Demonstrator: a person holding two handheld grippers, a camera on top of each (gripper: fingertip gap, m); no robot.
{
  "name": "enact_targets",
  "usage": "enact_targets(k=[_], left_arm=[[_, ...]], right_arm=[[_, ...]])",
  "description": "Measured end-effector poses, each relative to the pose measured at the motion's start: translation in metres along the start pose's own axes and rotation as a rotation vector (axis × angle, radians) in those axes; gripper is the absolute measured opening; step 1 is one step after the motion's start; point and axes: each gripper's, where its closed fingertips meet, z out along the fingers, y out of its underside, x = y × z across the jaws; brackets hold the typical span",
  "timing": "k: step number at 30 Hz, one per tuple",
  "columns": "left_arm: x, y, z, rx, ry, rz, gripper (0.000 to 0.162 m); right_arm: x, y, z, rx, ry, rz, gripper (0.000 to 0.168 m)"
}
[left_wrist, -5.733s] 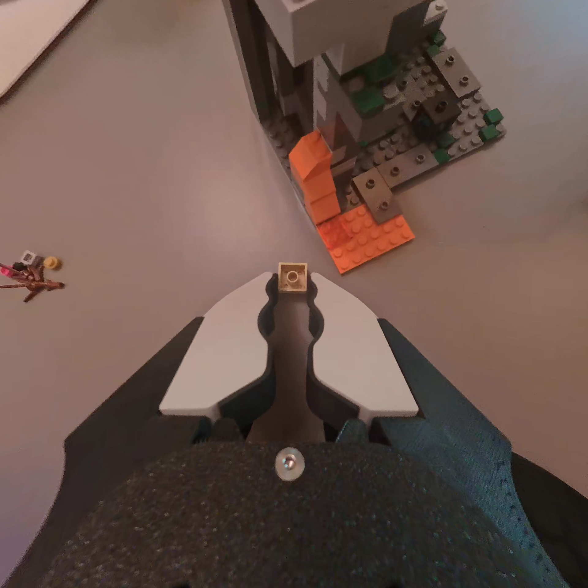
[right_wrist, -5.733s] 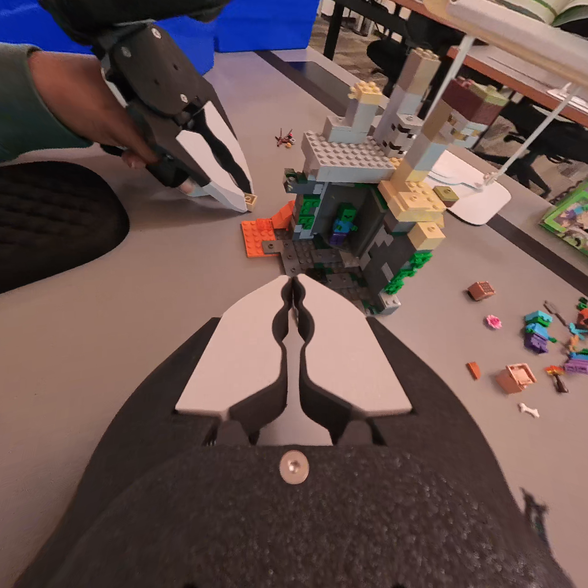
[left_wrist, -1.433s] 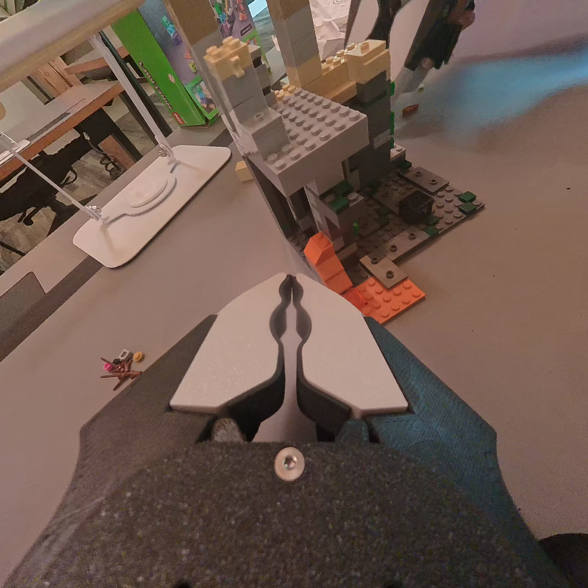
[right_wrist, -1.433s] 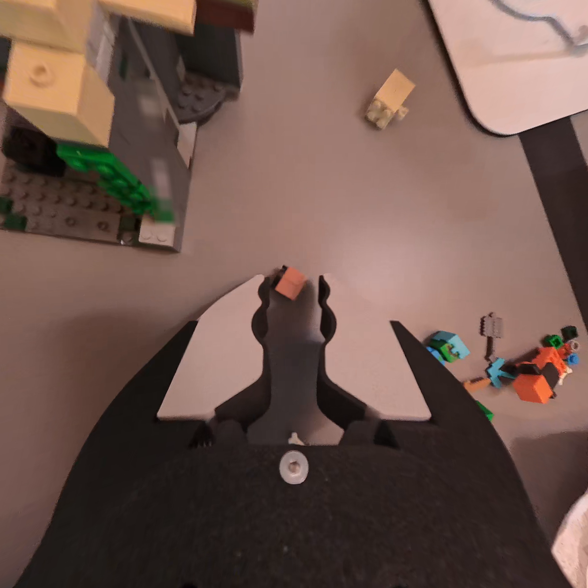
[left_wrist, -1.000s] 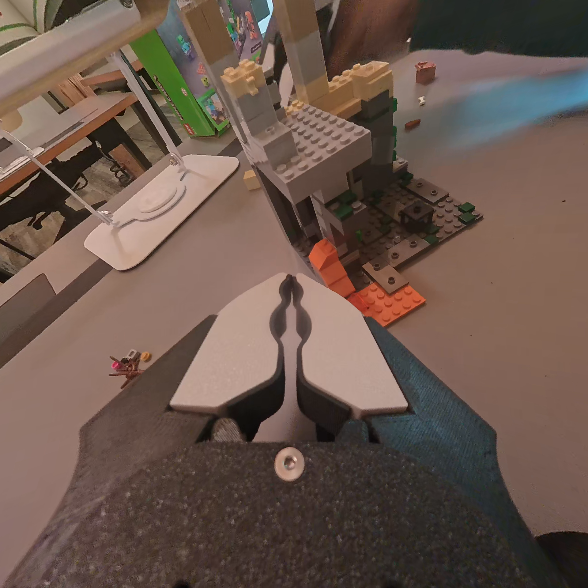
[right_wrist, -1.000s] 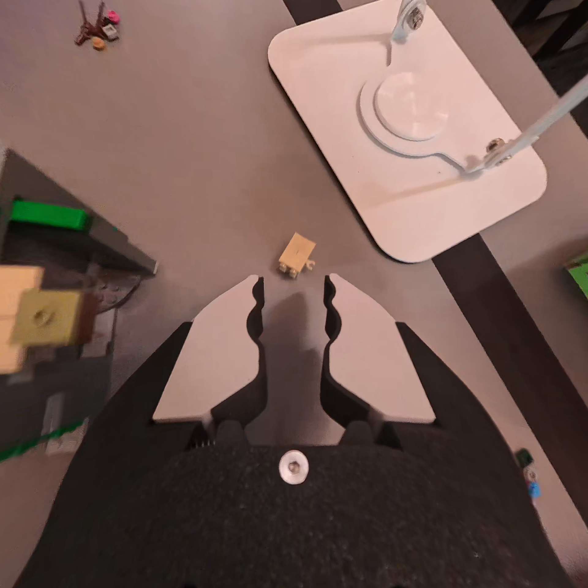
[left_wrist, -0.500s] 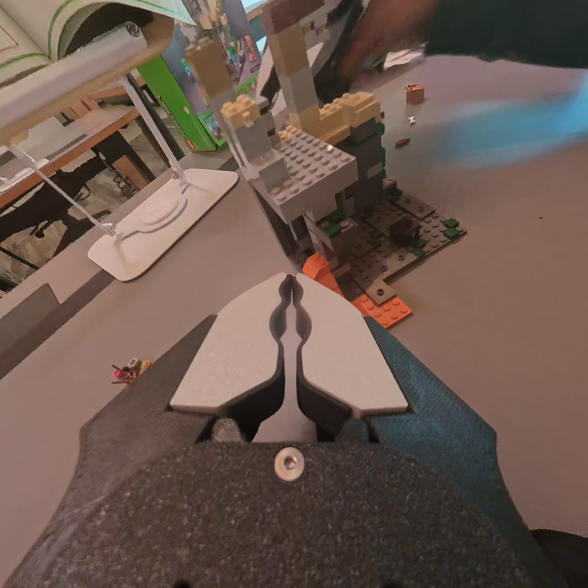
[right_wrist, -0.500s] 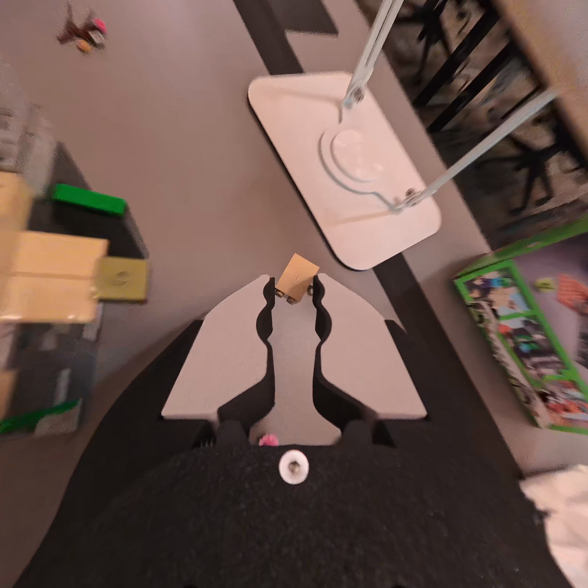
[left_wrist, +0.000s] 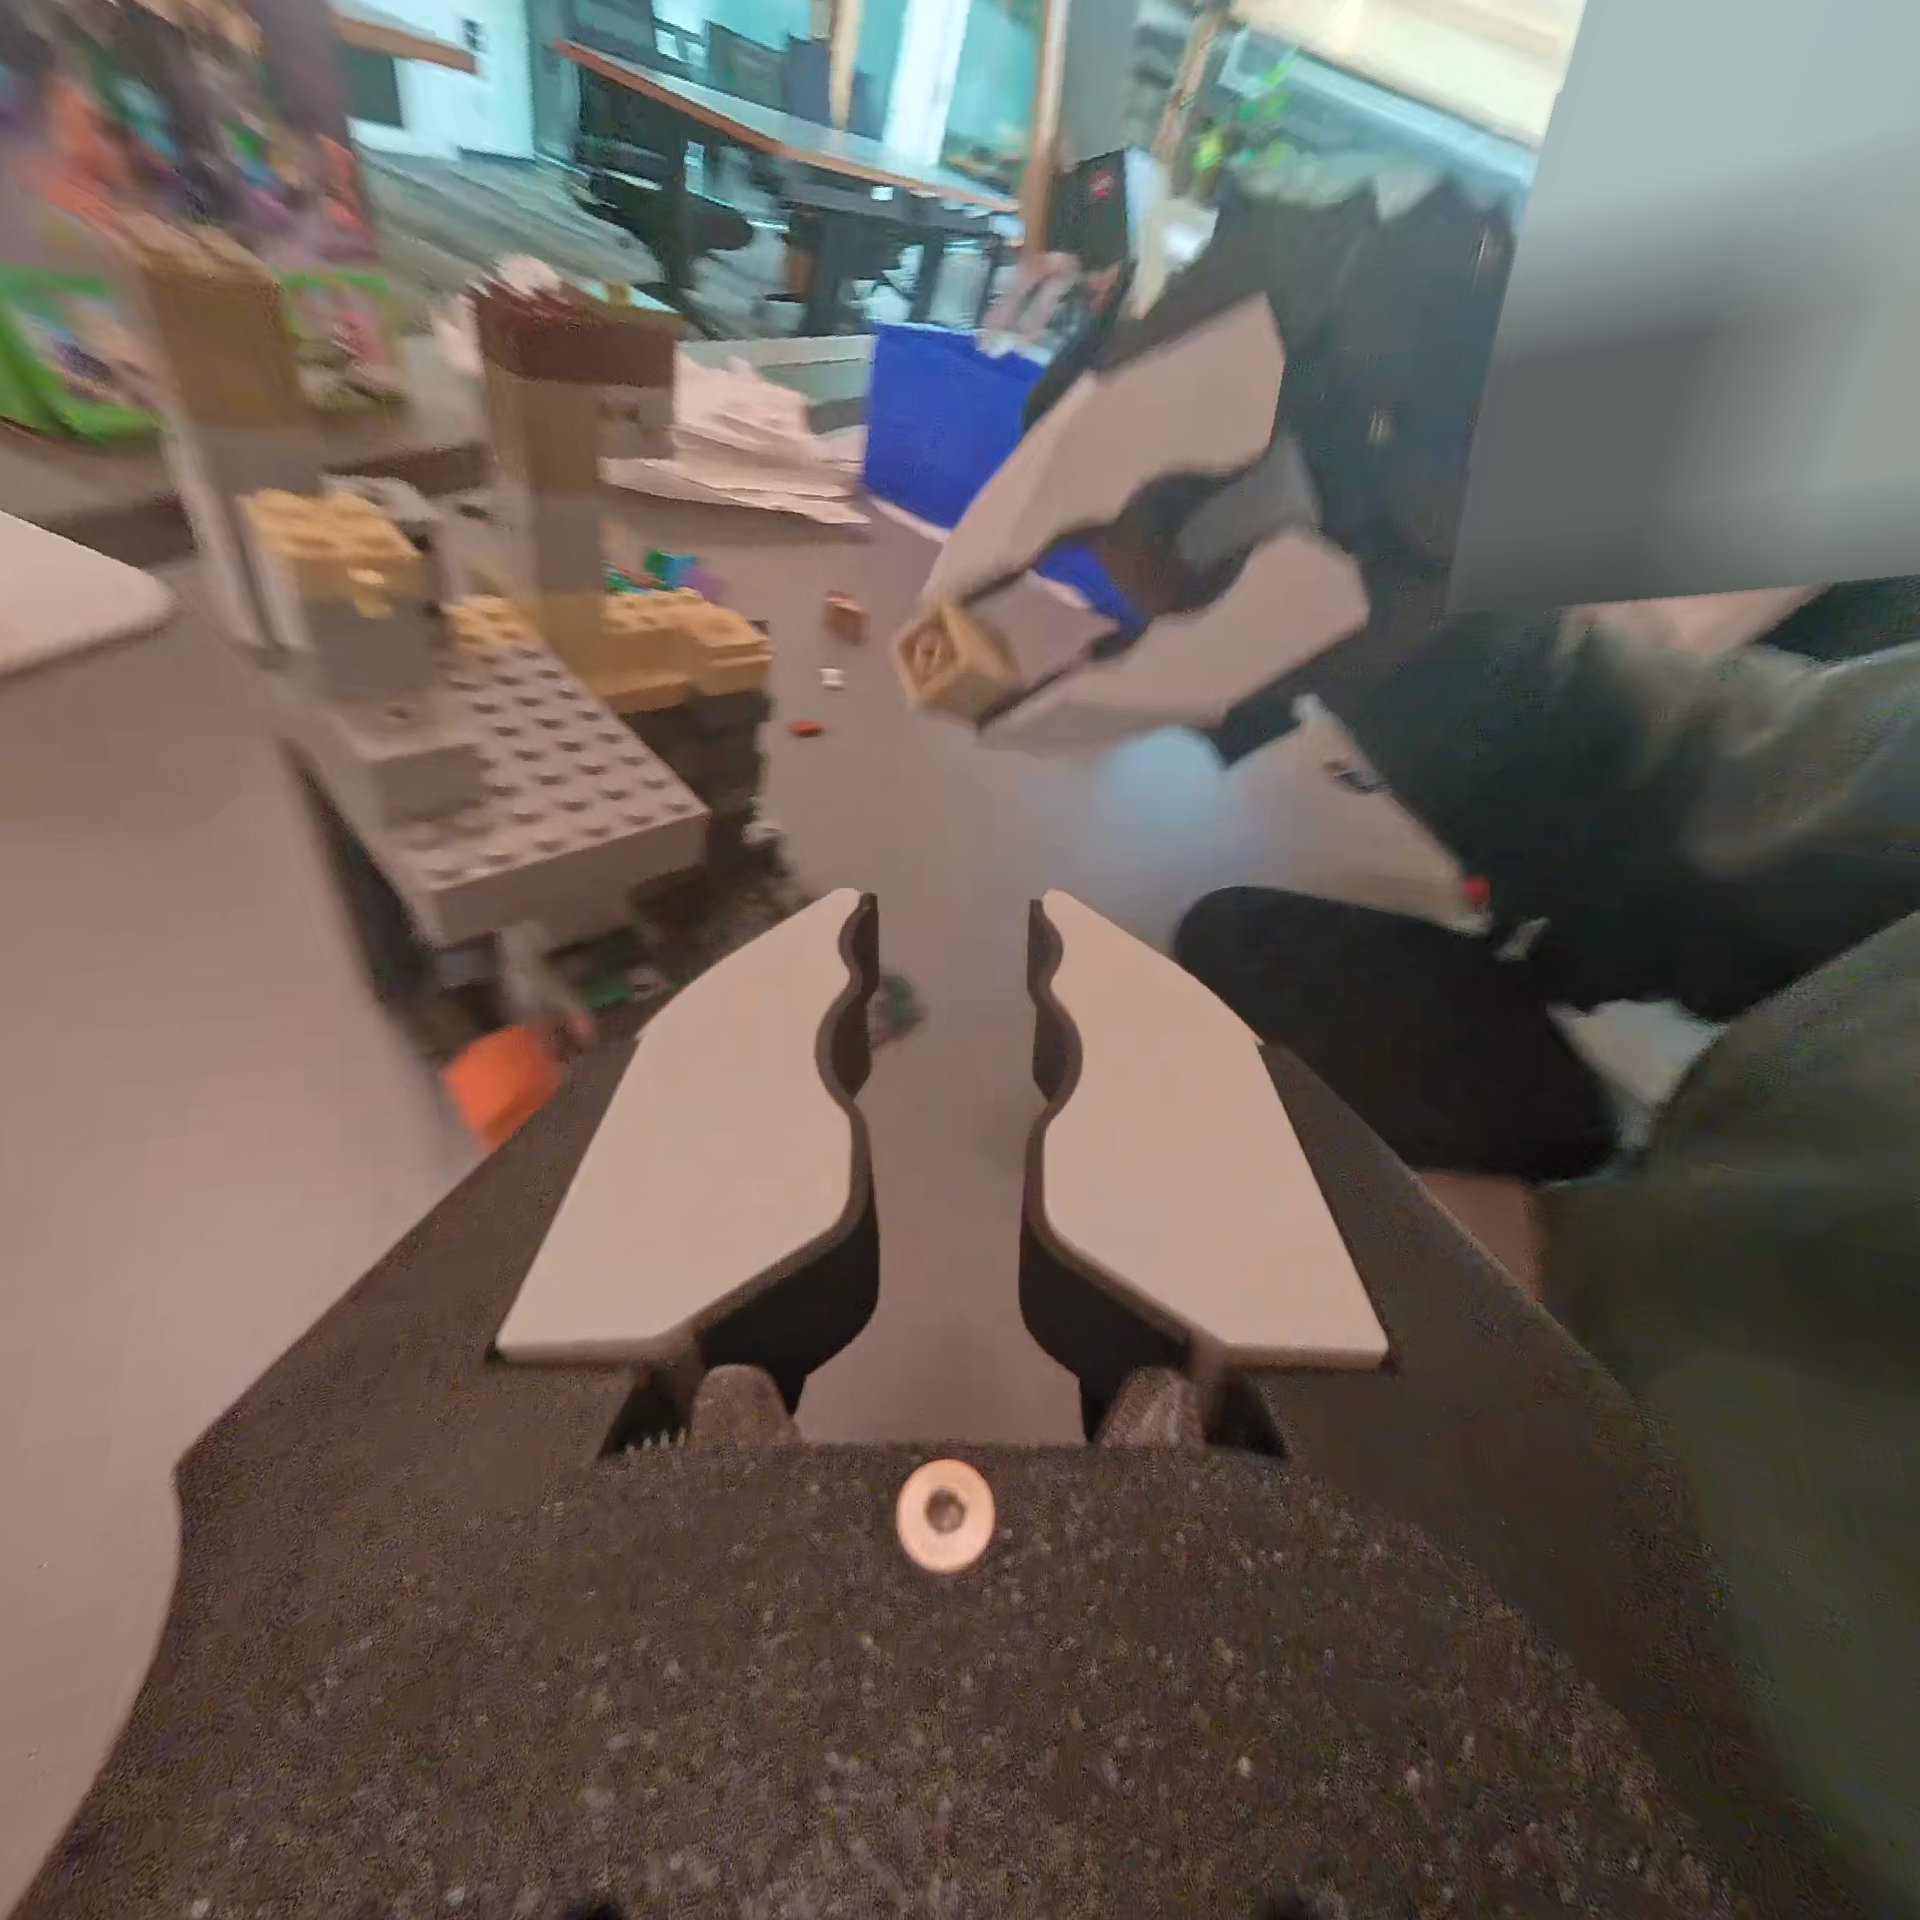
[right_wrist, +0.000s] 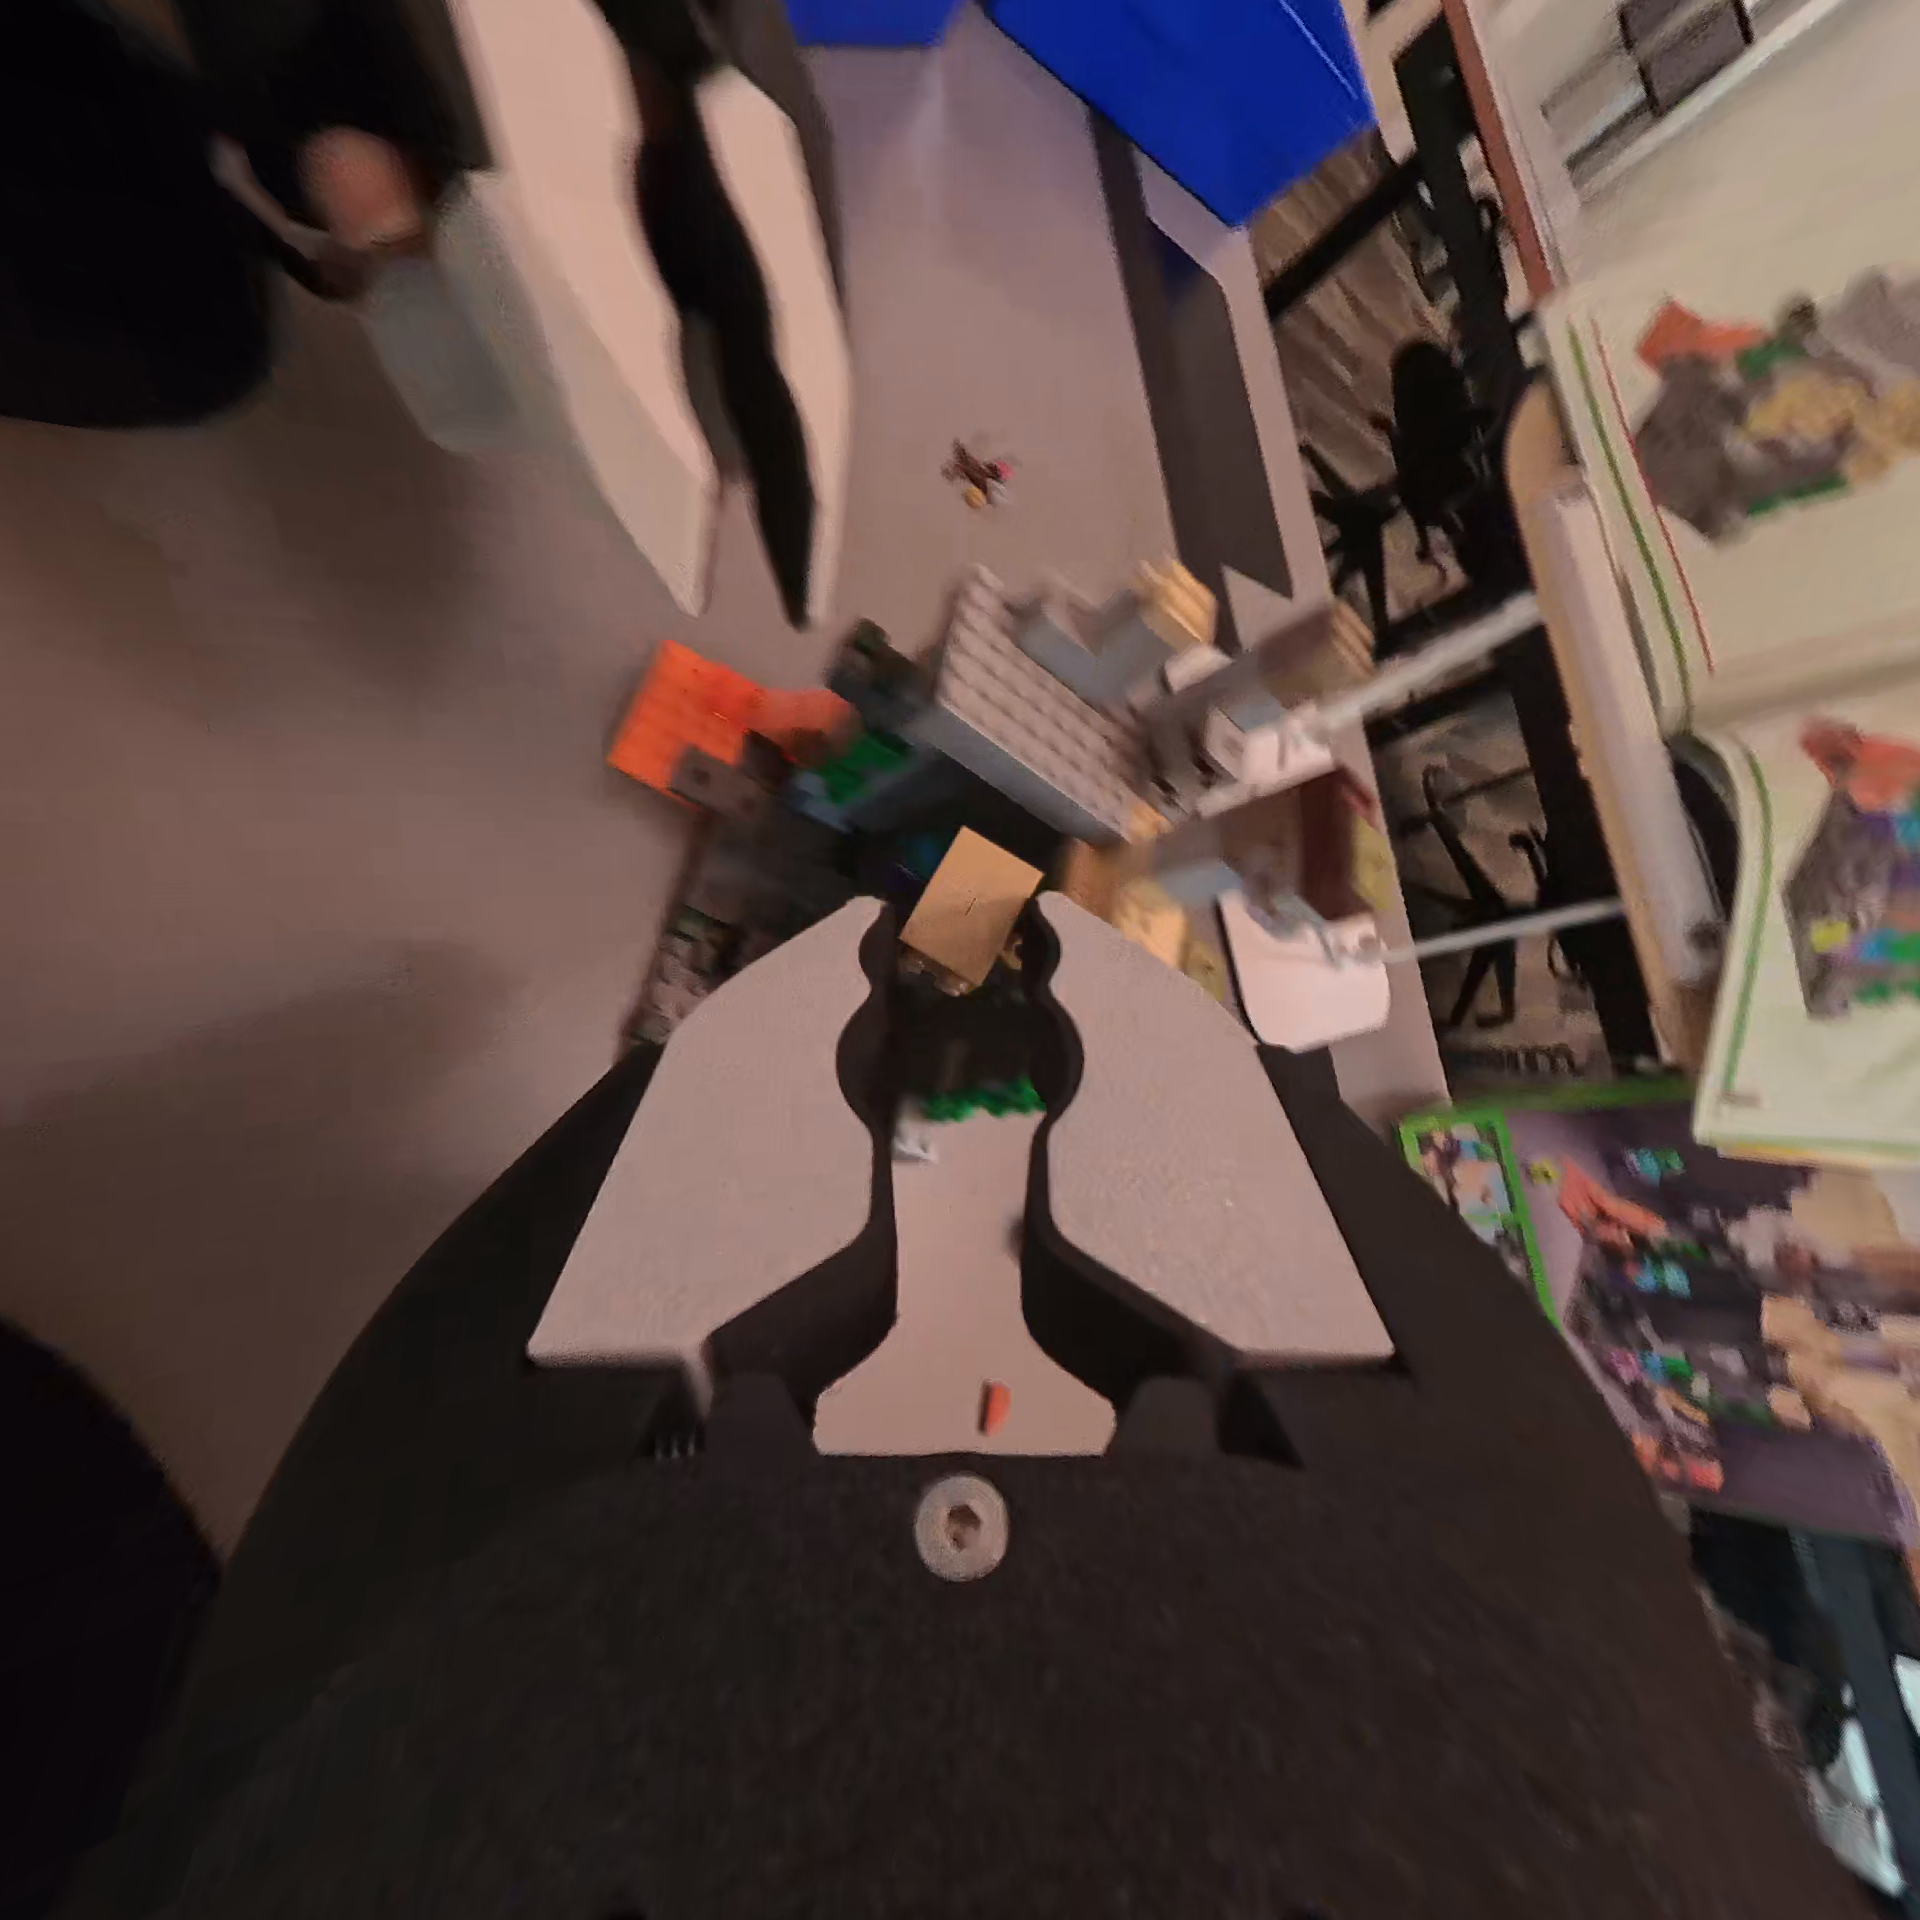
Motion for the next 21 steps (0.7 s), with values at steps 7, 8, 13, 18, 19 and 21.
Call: enact_targets(k=[7,8,13,18,19,21], left_arm=[[0.016,0.013,0.008,-0.065,0.129,-0.222,0.03],[0.017,0.016,0.009,-0.081,0.135,-0.237,0.03],[0.019,0.026,0.013,-0.133,0.188,-0.321,0.019],[0.021,0.023,0.008,-0.111,0.234,-0.335,0.017],[0.021,0.02,0.008,-0.093,0.244,-0.344,0.017],[0.022,0.014,0.006,-0.055,0.273,-0.366,0.017]], right_arm=[[-0.048,-0.023,0.016,0.024,-0.031,-0.187,0.022],[-0.051,-0.025,0.016,0.025,-0.036,-0.213,0.022],[-0.064,-0.023,0.021,-0.021,-0.063,-0.343,0.022],[-0.061,-0.028,0.019,0.037,-0.024,-0.228,0.023],[-0.059,-0.029,0.018,0.056,-0.011,-0.179,0.025],[-0.055,-0.034,0.015,0.098,0.016,-0.092,0.025]])
